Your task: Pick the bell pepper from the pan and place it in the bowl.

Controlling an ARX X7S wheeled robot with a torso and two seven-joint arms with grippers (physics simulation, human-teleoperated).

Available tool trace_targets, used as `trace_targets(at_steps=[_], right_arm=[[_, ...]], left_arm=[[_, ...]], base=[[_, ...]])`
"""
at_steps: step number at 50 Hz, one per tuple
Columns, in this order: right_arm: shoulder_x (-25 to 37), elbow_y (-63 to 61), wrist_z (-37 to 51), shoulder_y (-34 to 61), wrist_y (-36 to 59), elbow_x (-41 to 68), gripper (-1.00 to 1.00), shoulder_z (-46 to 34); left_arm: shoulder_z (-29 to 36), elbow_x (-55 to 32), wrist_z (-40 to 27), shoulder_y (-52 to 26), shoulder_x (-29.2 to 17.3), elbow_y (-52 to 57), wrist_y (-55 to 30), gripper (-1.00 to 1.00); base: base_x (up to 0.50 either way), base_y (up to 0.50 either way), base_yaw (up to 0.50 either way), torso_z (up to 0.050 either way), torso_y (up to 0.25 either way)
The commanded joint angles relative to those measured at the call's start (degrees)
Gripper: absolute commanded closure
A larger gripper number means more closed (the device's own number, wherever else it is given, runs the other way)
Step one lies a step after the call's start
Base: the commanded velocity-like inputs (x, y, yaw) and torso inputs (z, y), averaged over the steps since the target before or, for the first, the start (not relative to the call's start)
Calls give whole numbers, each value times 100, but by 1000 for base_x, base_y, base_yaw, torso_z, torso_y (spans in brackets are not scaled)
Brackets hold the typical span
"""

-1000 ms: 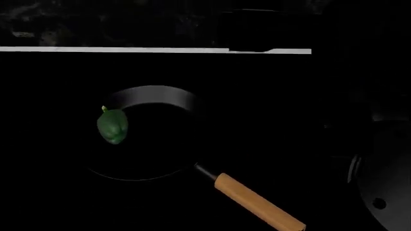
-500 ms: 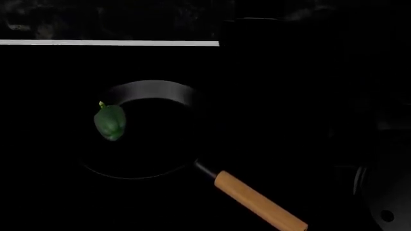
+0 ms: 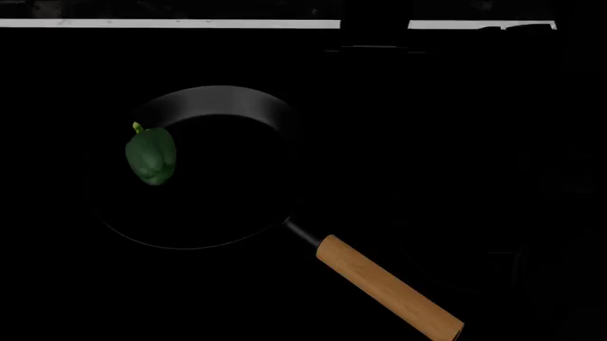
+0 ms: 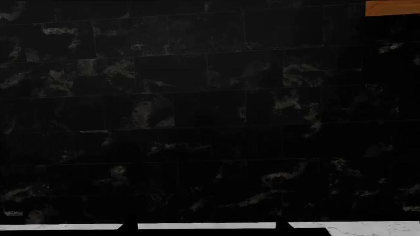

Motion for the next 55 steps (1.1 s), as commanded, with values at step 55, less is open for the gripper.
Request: trace_targets(at_steps=[55], right_arm=[[-4188,4719,-3013,1807,1386,-71,-100,-2420]], left_arm=[[-584,610,556,371,-78,64,227,-100]], base=[[0,0,0,0,-4]])
